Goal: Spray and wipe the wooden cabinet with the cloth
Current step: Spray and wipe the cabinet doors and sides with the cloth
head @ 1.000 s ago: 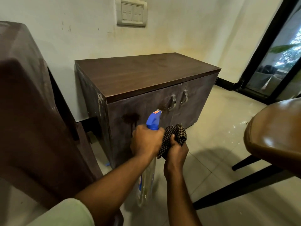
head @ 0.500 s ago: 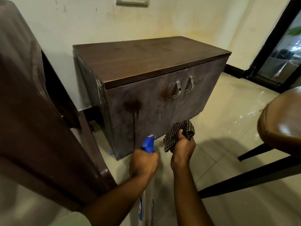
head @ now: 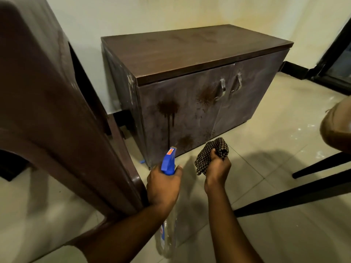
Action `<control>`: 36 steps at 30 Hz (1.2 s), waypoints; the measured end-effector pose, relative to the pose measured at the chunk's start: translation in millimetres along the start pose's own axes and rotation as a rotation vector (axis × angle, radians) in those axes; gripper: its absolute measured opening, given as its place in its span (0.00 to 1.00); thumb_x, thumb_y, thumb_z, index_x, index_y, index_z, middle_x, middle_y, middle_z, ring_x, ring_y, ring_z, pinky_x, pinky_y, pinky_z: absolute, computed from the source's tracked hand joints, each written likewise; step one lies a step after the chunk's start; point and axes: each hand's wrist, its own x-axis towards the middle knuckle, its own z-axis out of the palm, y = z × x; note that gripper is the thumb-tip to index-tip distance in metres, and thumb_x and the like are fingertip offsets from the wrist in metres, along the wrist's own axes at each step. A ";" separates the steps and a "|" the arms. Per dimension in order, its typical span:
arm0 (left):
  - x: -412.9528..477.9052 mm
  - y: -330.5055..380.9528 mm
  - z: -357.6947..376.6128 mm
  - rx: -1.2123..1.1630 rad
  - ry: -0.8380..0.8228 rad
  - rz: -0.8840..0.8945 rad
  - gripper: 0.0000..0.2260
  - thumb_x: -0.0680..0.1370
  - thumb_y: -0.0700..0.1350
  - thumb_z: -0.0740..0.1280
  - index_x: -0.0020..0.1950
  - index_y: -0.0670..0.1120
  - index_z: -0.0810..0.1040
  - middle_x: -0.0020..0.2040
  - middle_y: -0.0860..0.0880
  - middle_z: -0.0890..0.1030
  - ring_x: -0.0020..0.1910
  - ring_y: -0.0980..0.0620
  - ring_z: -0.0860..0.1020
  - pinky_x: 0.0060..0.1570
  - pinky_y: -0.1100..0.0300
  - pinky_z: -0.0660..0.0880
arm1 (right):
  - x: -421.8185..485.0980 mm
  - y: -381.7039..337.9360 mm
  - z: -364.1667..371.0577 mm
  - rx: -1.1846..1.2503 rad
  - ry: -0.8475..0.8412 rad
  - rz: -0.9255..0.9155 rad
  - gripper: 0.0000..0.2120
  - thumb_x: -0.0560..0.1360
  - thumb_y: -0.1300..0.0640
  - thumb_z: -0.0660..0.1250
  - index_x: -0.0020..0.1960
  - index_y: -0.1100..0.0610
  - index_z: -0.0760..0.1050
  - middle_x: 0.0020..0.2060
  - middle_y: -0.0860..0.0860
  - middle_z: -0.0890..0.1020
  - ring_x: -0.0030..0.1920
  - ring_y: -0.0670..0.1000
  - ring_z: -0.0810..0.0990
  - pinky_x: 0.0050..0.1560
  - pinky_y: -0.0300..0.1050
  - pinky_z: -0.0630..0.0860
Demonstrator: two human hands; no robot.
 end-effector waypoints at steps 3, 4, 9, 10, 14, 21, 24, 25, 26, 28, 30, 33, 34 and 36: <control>-7.4 -2.2 -8.9 -0.080 -0.007 0.015 0.11 0.69 0.55 0.72 0.45 0.55 0.73 0.41 0.47 0.80 0.41 0.45 0.80 0.46 0.47 0.79 | -7.7 3.9 2.8 -0.014 -0.016 -0.004 0.14 0.75 0.65 0.65 0.60 0.63 0.77 0.49 0.56 0.82 0.52 0.58 0.81 0.58 0.62 0.76; -9.1 -0.8 -11.5 -0.091 -0.010 0.017 0.10 0.70 0.53 0.73 0.45 0.55 0.73 0.42 0.47 0.80 0.41 0.46 0.80 0.47 0.47 0.79 | -10.2 2.6 4.8 0.000 -0.025 -0.008 0.14 0.76 0.65 0.65 0.61 0.63 0.77 0.50 0.56 0.82 0.52 0.57 0.81 0.59 0.61 0.76; -10.4 14.8 -22.8 -0.164 0.014 0.100 0.07 0.74 0.49 0.71 0.47 0.53 0.75 0.40 0.48 0.79 0.40 0.46 0.79 0.45 0.50 0.78 | -30.8 -15.1 21.5 -0.019 -0.151 -0.187 0.14 0.77 0.65 0.63 0.61 0.57 0.77 0.48 0.45 0.81 0.51 0.46 0.79 0.60 0.48 0.75; -9.5 19.5 -26.1 -0.181 0.029 0.117 0.07 0.73 0.51 0.70 0.47 0.53 0.75 0.39 0.48 0.79 0.40 0.46 0.79 0.44 0.49 0.79 | -35.5 -19.3 26.8 -0.033 -0.168 -0.253 0.12 0.77 0.65 0.63 0.57 0.55 0.78 0.46 0.44 0.81 0.49 0.44 0.79 0.58 0.47 0.76; -6.8 39.9 -42.5 -0.288 0.095 0.157 0.10 0.73 0.53 0.70 0.44 0.48 0.76 0.36 0.43 0.77 0.35 0.45 0.76 0.38 0.49 0.74 | -49.0 -34.0 51.5 -0.085 -0.226 -0.505 0.19 0.72 0.61 0.63 0.62 0.63 0.77 0.56 0.55 0.82 0.58 0.52 0.79 0.63 0.50 0.74; -6.0 67.8 -58.8 -0.390 0.127 0.213 0.09 0.74 0.52 0.69 0.51 0.52 0.76 0.46 0.46 0.80 0.46 0.46 0.80 0.50 0.45 0.78 | -67.3 -39.7 83.8 -0.189 -0.419 -0.827 0.31 0.70 0.72 0.57 0.73 0.59 0.65 0.70 0.53 0.71 0.71 0.47 0.67 0.71 0.38 0.64; 2.3 78.4 -61.1 -0.439 0.199 0.159 0.14 0.74 0.47 0.69 0.59 0.52 0.74 0.50 0.45 0.79 0.48 0.45 0.80 0.51 0.46 0.79 | -68.9 -37.1 91.9 -0.227 -0.466 -0.879 0.35 0.67 0.73 0.55 0.73 0.59 0.64 0.72 0.55 0.69 0.73 0.49 0.64 0.74 0.46 0.62; 5.2 81.3 -61.4 -0.460 0.213 0.137 0.16 0.75 0.44 0.69 0.61 0.51 0.73 0.51 0.45 0.79 0.48 0.45 0.80 0.50 0.47 0.79 | -70.1 -37.5 93.5 -0.260 -0.487 -0.894 0.36 0.66 0.72 0.55 0.74 0.58 0.63 0.72 0.54 0.67 0.74 0.49 0.63 0.74 0.44 0.60; 7.2 84.6 -61.2 -0.478 0.225 0.118 0.17 0.75 0.42 0.69 0.63 0.50 0.72 0.53 0.45 0.79 0.49 0.46 0.80 0.51 0.49 0.79 | -70.8 -38.3 94.9 -0.301 -0.512 -0.917 0.36 0.67 0.71 0.55 0.74 0.57 0.61 0.73 0.54 0.66 0.75 0.50 0.61 0.74 0.40 0.58; 9.5 89.6 -60.2 -0.520 0.252 0.089 0.20 0.75 0.41 0.68 0.65 0.50 0.71 0.55 0.46 0.79 0.50 0.48 0.80 0.52 0.51 0.79 | -69.8 -39.8 98.3 -0.389 -0.576 -1.003 0.33 0.70 0.66 0.56 0.75 0.56 0.59 0.76 0.52 0.59 0.76 0.52 0.58 0.73 0.35 0.56; 10.5 95.4 -60.5 -0.574 0.282 0.084 0.18 0.75 0.39 0.68 0.63 0.51 0.73 0.53 0.48 0.80 0.46 0.50 0.80 0.46 0.59 0.79 | -66.0 -40.4 103.1 -0.492 -0.658 -1.146 0.30 0.75 0.60 0.58 0.76 0.54 0.57 0.76 0.50 0.52 0.77 0.55 0.53 0.74 0.45 0.59; 11.5 103.3 -61.9 -0.632 0.284 0.066 0.16 0.74 0.36 0.68 0.52 0.56 0.72 0.47 0.50 0.79 0.40 0.56 0.78 0.34 0.68 0.73 | -51.5 -35.3 109.9 -0.658 -0.684 -1.348 0.29 0.77 0.54 0.58 0.76 0.55 0.55 0.76 0.54 0.51 0.77 0.56 0.48 0.73 0.57 0.60; 11.9 105.5 -62.6 -0.637 0.274 0.068 0.16 0.74 0.35 0.68 0.48 0.58 0.70 0.44 0.51 0.79 0.38 0.56 0.77 0.32 0.68 0.72 | -46.5 -33.2 111.8 -0.703 -0.659 -1.407 0.29 0.77 0.54 0.59 0.76 0.56 0.56 0.76 0.55 0.52 0.76 0.56 0.48 0.73 0.58 0.60; 13.9 109.0 -64.8 -0.630 0.252 0.056 0.19 0.74 0.34 0.67 0.42 0.58 0.67 0.39 0.52 0.76 0.35 0.57 0.75 0.29 0.70 0.72 | -38.2 -29.3 115.4 -0.783 -0.598 -1.502 0.29 0.76 0.53 0.59 0.75 0.58 0.57 0.75 0.57 0.53 0.76 0.57 0.50 0.73 0.59 0.59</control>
